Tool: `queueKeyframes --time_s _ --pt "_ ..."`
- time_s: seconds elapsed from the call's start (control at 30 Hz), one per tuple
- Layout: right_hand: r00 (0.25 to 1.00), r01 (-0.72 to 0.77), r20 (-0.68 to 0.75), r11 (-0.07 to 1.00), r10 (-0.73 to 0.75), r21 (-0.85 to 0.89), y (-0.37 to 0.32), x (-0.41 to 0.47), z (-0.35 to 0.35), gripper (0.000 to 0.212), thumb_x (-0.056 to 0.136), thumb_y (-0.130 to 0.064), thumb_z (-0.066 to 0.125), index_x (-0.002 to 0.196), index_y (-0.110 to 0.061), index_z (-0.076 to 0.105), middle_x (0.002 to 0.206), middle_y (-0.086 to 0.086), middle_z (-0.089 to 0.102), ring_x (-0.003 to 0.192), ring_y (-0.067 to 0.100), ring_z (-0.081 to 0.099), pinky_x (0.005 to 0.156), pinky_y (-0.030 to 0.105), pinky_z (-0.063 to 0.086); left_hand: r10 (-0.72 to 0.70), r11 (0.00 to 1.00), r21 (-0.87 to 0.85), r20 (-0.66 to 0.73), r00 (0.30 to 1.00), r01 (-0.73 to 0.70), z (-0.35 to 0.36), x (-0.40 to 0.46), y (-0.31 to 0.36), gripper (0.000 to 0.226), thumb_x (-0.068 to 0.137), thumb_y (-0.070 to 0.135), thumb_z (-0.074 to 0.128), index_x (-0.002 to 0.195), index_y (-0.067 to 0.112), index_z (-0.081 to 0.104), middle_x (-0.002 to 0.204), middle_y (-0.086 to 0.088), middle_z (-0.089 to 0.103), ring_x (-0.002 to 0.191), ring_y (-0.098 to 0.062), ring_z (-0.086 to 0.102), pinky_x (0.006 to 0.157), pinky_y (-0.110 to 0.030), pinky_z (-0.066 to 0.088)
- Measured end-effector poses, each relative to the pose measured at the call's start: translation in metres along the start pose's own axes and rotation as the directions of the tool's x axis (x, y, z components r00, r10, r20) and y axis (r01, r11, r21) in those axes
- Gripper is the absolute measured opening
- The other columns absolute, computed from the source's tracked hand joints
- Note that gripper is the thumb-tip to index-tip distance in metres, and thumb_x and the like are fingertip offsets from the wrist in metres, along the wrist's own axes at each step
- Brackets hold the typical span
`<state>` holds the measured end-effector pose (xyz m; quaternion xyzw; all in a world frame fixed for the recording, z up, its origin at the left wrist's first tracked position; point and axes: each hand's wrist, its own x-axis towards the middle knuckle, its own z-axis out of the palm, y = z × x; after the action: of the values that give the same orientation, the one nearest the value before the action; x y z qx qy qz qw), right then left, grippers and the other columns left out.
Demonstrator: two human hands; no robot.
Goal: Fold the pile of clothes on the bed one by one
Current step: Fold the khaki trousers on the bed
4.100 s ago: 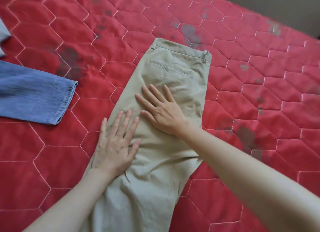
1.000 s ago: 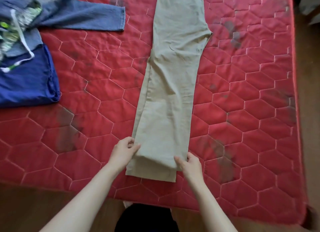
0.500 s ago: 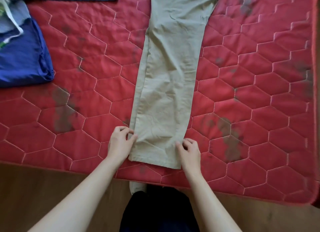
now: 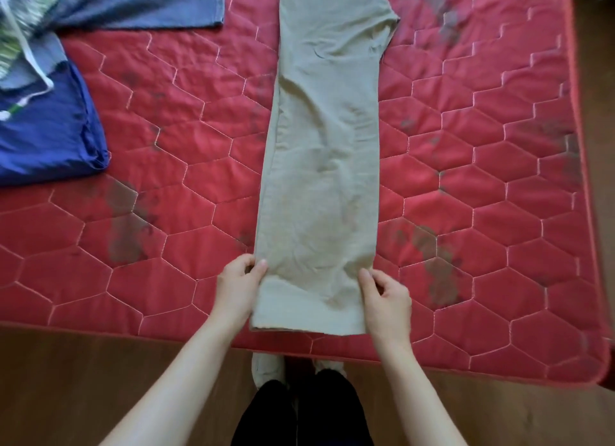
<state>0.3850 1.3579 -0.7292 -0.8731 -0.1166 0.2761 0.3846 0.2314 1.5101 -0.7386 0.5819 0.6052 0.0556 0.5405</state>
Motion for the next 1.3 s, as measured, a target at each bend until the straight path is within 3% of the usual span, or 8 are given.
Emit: queueKeyframes --time_s 0.1,0.27,0.43,0.5,0.6,0.87,1.1,1.3 --pt "0.973 -0.188 0.090 0.959 0.210 -0.210 0.023 -0.011 0.003 0.040 0.093 -0.030 0.055 0.070 0.003 0.056 0.060 0.012 0.043 0.063 0.028 0.040 0.058 0.036 0.027 -0.185 0.964 0.209 0.082 0.979 0.165 0.017 -0.011 -0.018 0.020 0.093 0.016 0.054 0.088 0.001 0.066 0.092 -0.011 0.068 0.090 -0.027 0.059 0.076 -0.037 0.042" --pt "0.992 -0.117 0.026 0.983 0.121 -0.142 0.028 -0.023 -0.010 0.019 0.091 -0.030 0.063 0.087 -0.014 0.074 0.094 -0.005 0.066 0.090 0.012 0.057 0.076 0.023 0.035 0.011 0.966 0.259 0.003 1.000 -0.012 0.022 -0.027 -0.023 0.018 0.093 0.020 0.058 0.085 0.005 0.065 0.118 -0.004 0.053 0.109 -0.020 0.047 0.093 -0.029 0.035" --pt "0.990 0.113 -0.082 0.994 -0.113 -0.005 0.022 -0.037 -0.028 0.011 0.092 -0.025 0.064 0.085 -0.021 0.072 0.085 -0.014 0.065 0.085 0.004 0.062 0.074 0.016 0.044 0.099 0.994 0.057 -0.107 0.989 -0.093 0.008 -0.049 -0.025 0.011 0.091 0.024 0.060 0.081 0.024 0.063 0.081 0.009 0.067 0.079 -0.007 0.058 0.068 -0.016 0.040" --pt "0.991 -0.067 0.106 0.986 0.083 -0.153 0.038 -0.042 -0.023 0.016 0.094 -0.024 0.059 0.092 -0.017 0.073 0.089 -0.007 0.071 0.089 0.015 0.065 0.078 0.031 0.048 -0.056 0.980 0.187 -0.057 0.997 0.066 0.011 -0.052 -0.039 0.009 0.094 0.023 0.058 0.088 0.018 0.064 0.092 0.002 0.069 0.087 -0.018 0.060 0.071 -0.030 0.040" --pt "0.959 -0.175 0.167 0.945 0.227 -0.278 0.056 -0.037 -0.019 0.018 0.095 -0.028 0.056 0.102 -0.020 0.071 0.100 -0.004 0.071 0.098 0.017 0.063 0.082 0.032 0.046 -0.150 0.935 0.330 0.034 0.988 0.130 0.017 -0.048 -0.055 0.013 0.096 0.025 0.054 0.098 0.019 0.065 0.103 -0.002 0.067 0.096 -0.022 0.057 0.081 -0.032 0.042" --pt "0.979 -0.108 0.151 0.977 0.136 -0.181 0.020 0.053 0.010 0.027 0.092 -0.032 0.059 0.113 -0.018 0.065 0.106 -0.003 0.069 0.101 0.015 0.061 0.084 0.031 0.044 -0.052 0.993 0.102 -0.035 0.998 0.055 0.030 0.035 0.000 0.027 0.090 0.026 0.065 0.112 0.010 0.064 0.100 -0.002 0.067 0.100 -0.021 0.062 0.089 -0.033 0.047" --pt "0.999 0.047 -0.008 0.993 -0.048 -0.110 -0.022 0.108 0.033 0.015 0.088 -0.029 0.062 0.086 -0.016 0.069 0.082 -0.006 0.069 0.081 0.013 0.062 0.071 0.029 0.042 0.099 0.989 0.130 -0.212 0.972 -0.072 0.035 0.093 0.044 0.019 0.084 0.023 0.069 0.099 0.011 0.068 0.088 -0.002 0.065 0.094 -0.024 0.061 0.082 -0.028 0.044" --pt "0.999 -0.033 0.034 0.982 0.040 -0.186 0.001 0.100 0.027 0.017 0.092 -0.029 0.060 0.099 -0.018 0.070 0.093 -0.004 0.072 0.092 0.017 0.064 0.084 0.035 0.048 0.027 0.946 0.325 -0.141 0.990 0.020 0.024 0.098 0.027 0.016 0.090 0.024 0.063 0.101 0.015 0.067 0.105 -0.007 0.069 0.105 -0.028 0.060 0.086 -0.033 0.044"
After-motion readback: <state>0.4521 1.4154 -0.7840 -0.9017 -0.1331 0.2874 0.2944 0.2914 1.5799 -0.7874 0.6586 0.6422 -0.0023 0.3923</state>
